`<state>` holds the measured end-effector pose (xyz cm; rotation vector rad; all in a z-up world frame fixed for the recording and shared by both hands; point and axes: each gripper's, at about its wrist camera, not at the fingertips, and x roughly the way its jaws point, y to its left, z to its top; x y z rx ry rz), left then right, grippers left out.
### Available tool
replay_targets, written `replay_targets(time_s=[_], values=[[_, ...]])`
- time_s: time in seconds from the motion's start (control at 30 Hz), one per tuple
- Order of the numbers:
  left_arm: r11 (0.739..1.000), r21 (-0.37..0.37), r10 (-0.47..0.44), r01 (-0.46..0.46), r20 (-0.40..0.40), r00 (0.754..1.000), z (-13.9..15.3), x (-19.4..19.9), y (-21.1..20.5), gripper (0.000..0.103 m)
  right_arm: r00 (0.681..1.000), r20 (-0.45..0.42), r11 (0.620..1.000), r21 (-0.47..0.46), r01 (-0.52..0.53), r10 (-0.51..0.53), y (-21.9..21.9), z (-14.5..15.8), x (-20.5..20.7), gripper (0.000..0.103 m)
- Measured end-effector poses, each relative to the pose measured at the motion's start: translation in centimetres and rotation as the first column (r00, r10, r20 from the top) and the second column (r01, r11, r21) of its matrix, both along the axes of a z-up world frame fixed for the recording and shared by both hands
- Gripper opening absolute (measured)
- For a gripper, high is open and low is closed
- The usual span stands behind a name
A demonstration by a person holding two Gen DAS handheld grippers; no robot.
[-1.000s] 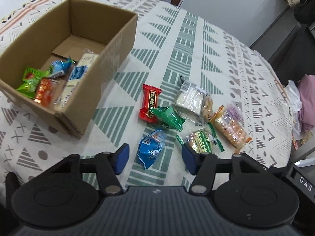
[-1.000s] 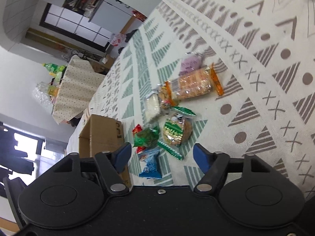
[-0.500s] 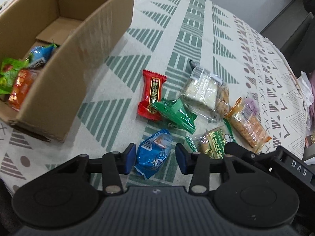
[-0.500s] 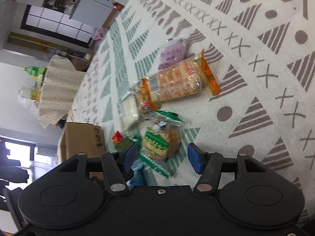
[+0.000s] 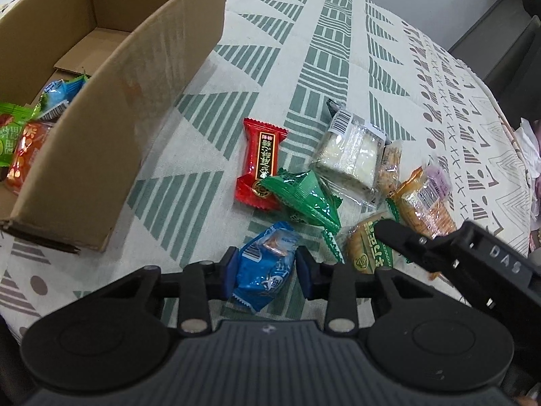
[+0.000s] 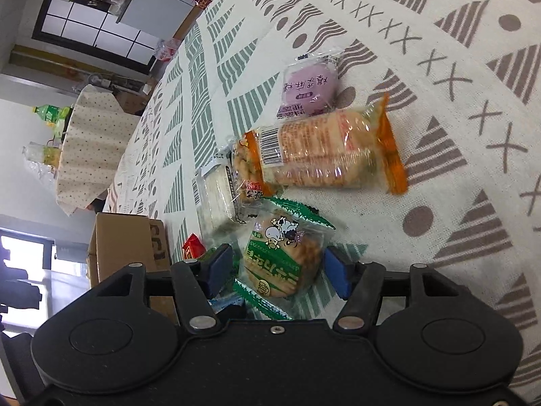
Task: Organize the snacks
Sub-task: 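Lower the left gripper onto the blue packet while the right gripper approaches the cracker pack, then grasp the blue packet with the left gripper while the right grasps the green cookie pack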
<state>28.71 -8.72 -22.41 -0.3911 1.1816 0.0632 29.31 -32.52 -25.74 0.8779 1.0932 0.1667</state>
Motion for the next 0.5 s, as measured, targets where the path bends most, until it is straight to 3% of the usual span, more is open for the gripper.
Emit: replay_targets(time_s=[0.1, 0.13, 0.17, 0.5], values=[[1.000, 0.006, 0.005, -0.005, 0.007, 1.000, 0.6, -0.3, 0.1, 0.031, 1.000, 0.009, 1.000, -0.020, -0.005, 0.005, 0.1, 0.0, -0.2, 0.050], [1.000, 0.006, 0.005, -0.005, 0.013, 1.000, 0.9, -0.5, 0.1, 0.030, 1.000, 0.007, 0.999, -0.036, -0.004, 0.005, 0.1, 0.1, -0.2, 0.037], [1.000, 0.005, 0.003, -0.003, 0.021, 1.000, 1.3, -0.6, 0.1, 0.030, 1.000, 0.006, 0.999, -0.050, -0.002, 0.002, 0.1, 0.0, -0.1, 0.032], [1.000, 0.009, 0.014, -0.015, 0.101, 0.995, 5.1, -2.7, 0.9, 0.030, 0.998, 0.056, 1.000, -0.012, 0.019, -0.018, -0.9, 1.7, -1.8, 0.019]])
